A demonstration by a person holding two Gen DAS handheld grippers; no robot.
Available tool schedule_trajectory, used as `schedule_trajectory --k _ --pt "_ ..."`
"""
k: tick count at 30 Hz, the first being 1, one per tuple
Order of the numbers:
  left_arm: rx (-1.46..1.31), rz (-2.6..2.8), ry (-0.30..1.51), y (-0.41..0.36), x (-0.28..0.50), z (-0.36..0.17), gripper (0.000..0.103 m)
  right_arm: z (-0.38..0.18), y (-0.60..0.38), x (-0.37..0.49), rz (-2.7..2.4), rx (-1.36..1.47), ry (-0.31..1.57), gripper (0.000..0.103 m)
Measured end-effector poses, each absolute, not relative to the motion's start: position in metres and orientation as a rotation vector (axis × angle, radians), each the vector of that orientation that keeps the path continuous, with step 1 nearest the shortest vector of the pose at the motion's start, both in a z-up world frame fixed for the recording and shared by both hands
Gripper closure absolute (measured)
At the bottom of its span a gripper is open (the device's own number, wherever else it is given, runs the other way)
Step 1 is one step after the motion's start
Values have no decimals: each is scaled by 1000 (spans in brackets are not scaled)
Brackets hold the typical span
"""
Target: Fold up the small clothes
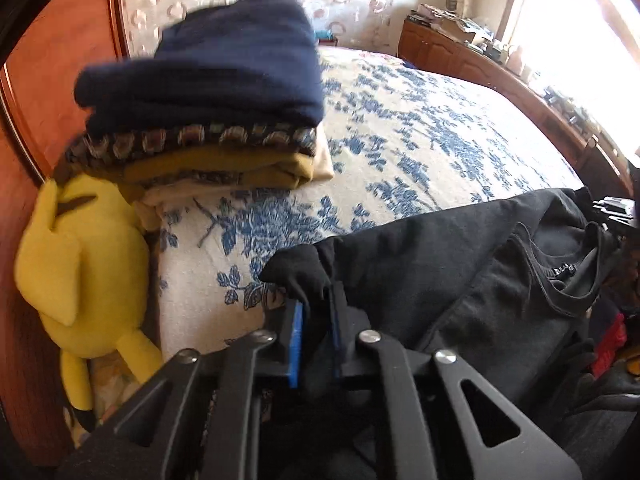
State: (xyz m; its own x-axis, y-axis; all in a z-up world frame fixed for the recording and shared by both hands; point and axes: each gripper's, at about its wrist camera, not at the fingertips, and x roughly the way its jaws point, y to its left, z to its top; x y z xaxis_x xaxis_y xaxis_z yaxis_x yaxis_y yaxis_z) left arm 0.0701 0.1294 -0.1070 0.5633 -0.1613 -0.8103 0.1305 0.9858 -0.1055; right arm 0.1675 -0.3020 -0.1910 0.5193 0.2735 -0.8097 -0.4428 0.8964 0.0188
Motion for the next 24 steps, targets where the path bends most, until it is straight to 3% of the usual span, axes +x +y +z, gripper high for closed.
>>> schedule_trajectory --k 5,15,24 --pt "-55 -198 824 119 42 -57 98 -165 -291 139 480 -216 841 94" --pt "9 -208 531 112 -10 74 98 -21 -310 85 516 -199 556 95" --pt "24 -191 335 125 -31 140 98 69 -332 34 487 -214 362 95"
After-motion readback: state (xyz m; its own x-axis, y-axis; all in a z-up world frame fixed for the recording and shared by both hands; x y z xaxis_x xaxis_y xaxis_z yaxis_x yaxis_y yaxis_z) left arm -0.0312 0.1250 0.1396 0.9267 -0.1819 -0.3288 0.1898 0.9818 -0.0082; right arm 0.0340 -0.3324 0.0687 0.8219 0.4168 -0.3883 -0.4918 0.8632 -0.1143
